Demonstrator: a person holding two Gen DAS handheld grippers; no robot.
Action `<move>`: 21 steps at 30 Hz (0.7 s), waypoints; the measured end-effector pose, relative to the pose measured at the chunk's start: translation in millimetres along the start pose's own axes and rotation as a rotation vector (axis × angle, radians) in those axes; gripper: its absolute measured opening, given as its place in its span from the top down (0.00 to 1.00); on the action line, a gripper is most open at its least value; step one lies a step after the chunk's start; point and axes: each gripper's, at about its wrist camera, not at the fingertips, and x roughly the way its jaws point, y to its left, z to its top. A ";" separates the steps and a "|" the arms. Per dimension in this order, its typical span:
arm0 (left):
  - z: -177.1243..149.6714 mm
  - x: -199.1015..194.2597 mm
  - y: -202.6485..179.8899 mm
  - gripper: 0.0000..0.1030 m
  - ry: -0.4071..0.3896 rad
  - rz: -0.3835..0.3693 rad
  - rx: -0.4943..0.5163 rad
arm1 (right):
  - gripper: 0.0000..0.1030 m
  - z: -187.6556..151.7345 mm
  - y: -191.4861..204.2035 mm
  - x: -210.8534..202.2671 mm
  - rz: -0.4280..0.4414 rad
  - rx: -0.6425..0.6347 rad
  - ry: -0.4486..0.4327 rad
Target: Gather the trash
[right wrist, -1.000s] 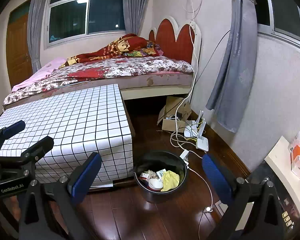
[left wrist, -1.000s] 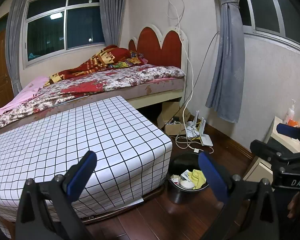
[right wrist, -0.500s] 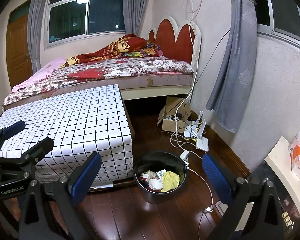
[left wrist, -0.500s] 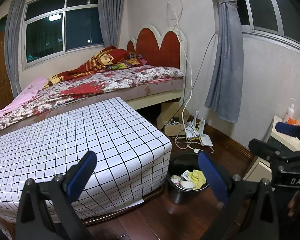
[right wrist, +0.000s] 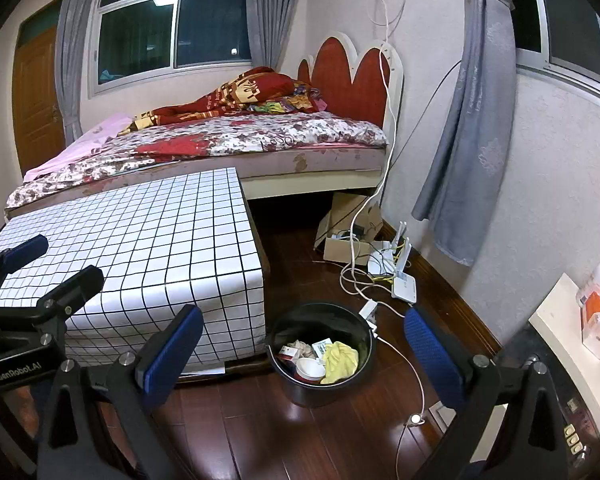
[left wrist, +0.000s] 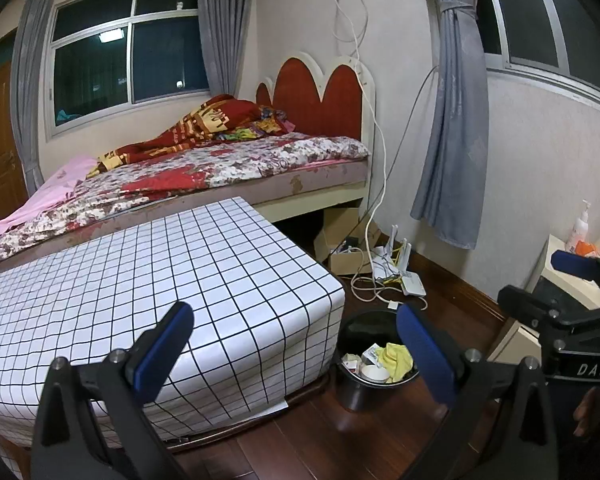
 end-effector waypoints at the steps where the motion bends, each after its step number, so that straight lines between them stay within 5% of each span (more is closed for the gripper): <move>1: 0.9 0.5 0.2 0.01 0.000 0.000 0.000 | 0.01 0.0 -0.2 0.1 0.000 0.000 0.000; 21: 1.3 3.2 -1.6 0.01 -0.007 0.003 0.007 | 0.01 -0.1 -4.9 -0.2 -0.003 0.002 0.001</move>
